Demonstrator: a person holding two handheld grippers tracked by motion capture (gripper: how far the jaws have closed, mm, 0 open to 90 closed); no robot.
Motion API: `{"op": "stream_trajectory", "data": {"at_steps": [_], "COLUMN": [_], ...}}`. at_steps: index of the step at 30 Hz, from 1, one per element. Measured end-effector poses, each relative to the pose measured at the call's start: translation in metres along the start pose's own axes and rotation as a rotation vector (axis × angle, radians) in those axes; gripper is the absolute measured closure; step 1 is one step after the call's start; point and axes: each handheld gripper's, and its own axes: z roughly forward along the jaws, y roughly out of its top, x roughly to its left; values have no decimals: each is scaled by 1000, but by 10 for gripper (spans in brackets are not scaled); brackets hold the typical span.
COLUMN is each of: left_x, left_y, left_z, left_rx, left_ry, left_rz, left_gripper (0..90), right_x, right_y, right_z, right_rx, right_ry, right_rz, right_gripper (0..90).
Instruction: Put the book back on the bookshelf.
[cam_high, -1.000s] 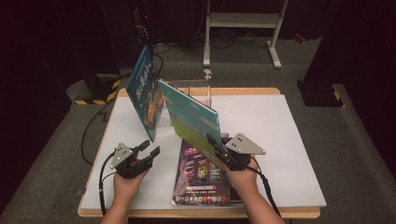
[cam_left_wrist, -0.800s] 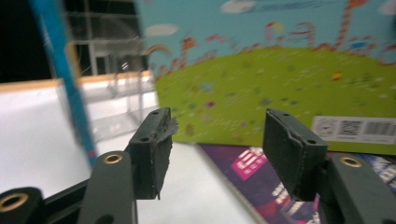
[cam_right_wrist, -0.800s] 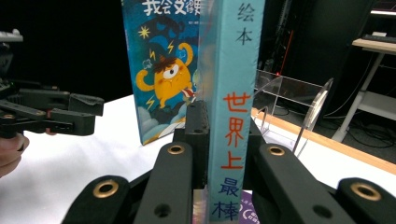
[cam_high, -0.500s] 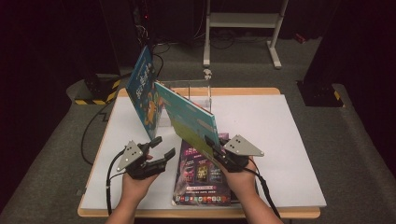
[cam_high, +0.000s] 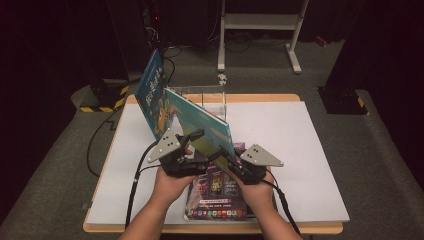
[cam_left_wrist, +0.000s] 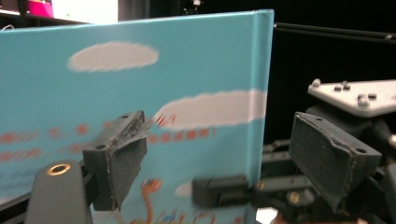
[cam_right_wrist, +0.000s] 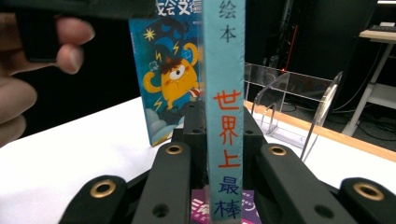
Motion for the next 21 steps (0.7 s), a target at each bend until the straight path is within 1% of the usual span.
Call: {"op": "stream_trajectory", "data": {"at_steps": [2, 3, 4, 5, 7, 8, 9, 11, 12, 14, 16, 18, 19, 21], "left_x": [-1, -2, -4, -5, -4, -3, -3, -4, -5, -7, -11, -13, -13, -13], "left_y": [0, 0, 0, -1, -2, -2, -2, -3, -4, -4, -4, -5, -5, -5], "left_z": [5, 6, 7, 7, 5, 3, 3, 1, 1, -1, -6, -11, -13, -17], "left_rx": [7, 8, 9, 13, 7, 7, 10, 6, 7, 14, 11, 5, 3, 12], "left_ry": [-7, -10, 0, 3, 6, 1, 2, 9, 14, 40, 65, 92, 106, 128], "left_rz": [-11, -4, 1, 0, -4, -13, -14, -11, -10, -24, -38, -49, -58, -79], "left_gripper": [194, 189, 176, 185, 184, 188, 189, 189, 186, 170, 150, 145, 144, 130], "right_x": [3, 4, 6, 6, 4, 4, 3, 2, 2, 3, 9, 20, 26, 35], "right_y": [-1, -1, -1, -1, -2, -5, -10, -18, -21, -23, -20, -18, -18, -19], "right_z": [0, 0, 0, -1, -2, -5, -9, -17, -20, -22, -21, -20, -19, -17], "right_rx": [-2, -4, -1, 1, 14, 24, 24, 21, 19, 25, 43, 49, 52, 59], "right_ry": [6, 8, -2, 0, 15, 33, 46, 54, 47, 37, 34, 42, 48, 74], "right_rz": [-5, -13, -16, -9, 5, 10, 11, 20, 21, -5, -42, -91, -104, -101], "right_gripper": [786, 786, 786, 782, 746, 711, 697, 709, 760, 772, 776, 769, 757, 732]}}
